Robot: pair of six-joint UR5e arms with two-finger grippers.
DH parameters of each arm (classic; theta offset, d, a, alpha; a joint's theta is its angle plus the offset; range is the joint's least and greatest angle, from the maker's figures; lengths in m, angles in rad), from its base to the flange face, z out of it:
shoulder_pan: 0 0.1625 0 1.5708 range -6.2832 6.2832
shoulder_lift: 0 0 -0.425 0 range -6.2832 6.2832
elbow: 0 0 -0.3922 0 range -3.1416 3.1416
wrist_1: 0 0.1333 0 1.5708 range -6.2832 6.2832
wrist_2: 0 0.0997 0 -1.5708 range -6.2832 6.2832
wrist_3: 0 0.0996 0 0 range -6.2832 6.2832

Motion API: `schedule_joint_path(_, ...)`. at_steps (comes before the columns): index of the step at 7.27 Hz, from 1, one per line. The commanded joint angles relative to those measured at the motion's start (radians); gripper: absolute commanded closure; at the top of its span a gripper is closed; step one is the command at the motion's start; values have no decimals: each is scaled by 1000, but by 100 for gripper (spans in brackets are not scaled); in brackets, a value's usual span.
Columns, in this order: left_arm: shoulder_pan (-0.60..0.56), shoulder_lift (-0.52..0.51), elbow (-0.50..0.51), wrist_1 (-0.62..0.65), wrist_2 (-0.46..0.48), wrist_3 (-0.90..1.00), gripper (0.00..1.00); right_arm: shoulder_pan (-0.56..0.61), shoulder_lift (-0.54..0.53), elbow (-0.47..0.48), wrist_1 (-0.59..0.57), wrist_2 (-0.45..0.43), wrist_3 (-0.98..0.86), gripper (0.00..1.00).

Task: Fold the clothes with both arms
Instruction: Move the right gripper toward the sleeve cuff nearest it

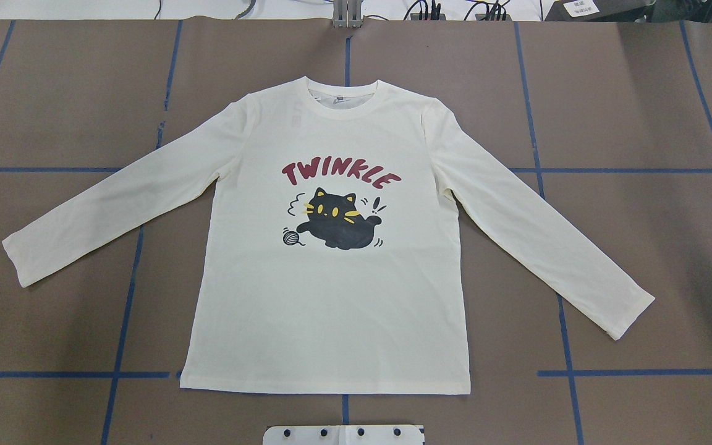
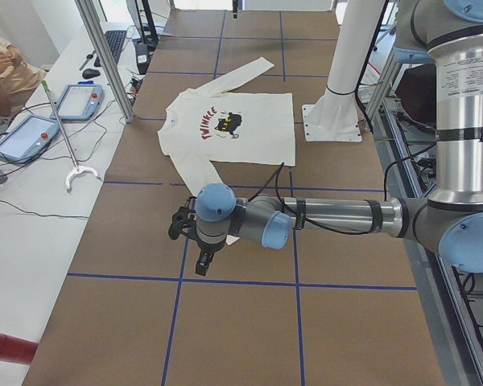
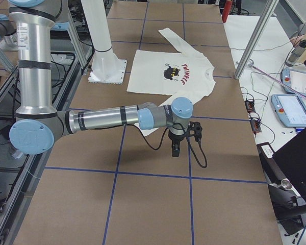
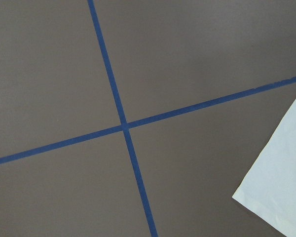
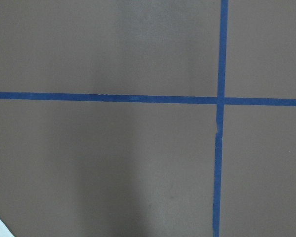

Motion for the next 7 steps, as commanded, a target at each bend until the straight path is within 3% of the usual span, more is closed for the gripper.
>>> schedule_joint_path(1, -4, 17, -61, -1, -4, -11, 0, 8, -12, -5, 3, -2, -6, 0)
schedule_joint_path(4, -5, 19, -71, 3, -11, -13, 0, -18, -47, -5, 111, 30, 5, 0)
schedule_joint_path(6, -4, 19, -58, -4, -28, -10, 0, -167, -69, -6, 246, 27, 119, 0)
schedule_joint_path(7, -2, 17, -57, -4, -28, -8, 0, -246, -111, -8, 418, 24, 248, 0)
